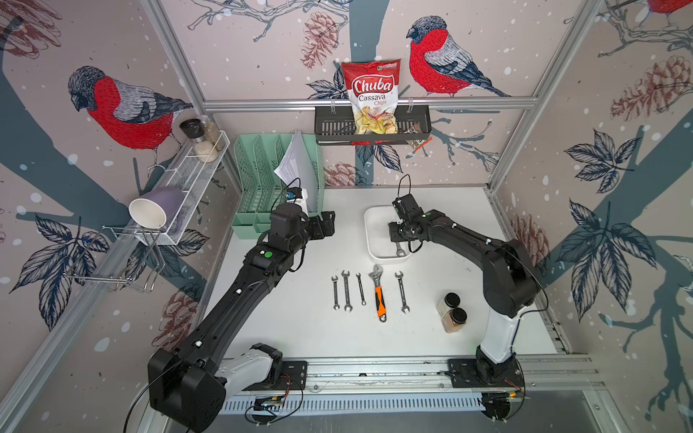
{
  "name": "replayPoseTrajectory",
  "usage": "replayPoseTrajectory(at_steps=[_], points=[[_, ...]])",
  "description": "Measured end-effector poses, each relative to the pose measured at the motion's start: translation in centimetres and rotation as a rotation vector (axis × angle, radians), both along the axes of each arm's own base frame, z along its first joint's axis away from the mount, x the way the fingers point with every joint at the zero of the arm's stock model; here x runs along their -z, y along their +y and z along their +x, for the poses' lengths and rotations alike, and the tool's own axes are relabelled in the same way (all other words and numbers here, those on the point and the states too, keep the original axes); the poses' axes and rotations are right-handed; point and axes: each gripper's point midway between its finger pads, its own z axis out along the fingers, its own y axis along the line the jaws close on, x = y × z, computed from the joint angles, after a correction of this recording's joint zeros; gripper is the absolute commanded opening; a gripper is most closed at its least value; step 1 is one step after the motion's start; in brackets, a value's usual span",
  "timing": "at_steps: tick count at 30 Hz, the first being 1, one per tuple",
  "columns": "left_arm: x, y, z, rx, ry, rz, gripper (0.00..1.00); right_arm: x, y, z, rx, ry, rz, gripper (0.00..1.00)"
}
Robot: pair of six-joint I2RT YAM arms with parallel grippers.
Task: Take out the wrench from the storage box
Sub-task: Pick up the wrench from the storage box.
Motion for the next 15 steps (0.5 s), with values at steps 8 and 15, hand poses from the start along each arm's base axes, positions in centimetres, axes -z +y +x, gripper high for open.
replayPoseTrajectory(at_steps=[8,15], points=[[3.2,-0.2,0.9,0.001,0.081,0.029,0.94,4.1,-0.4,3.7,-0.005,0.063,-0.048,0.37],[4.3,0.4,1.0,-0.011,0.114,0.012,0.94,6.2,-0.3,3.7,-0.009,0.104,-0.073,0.39]])
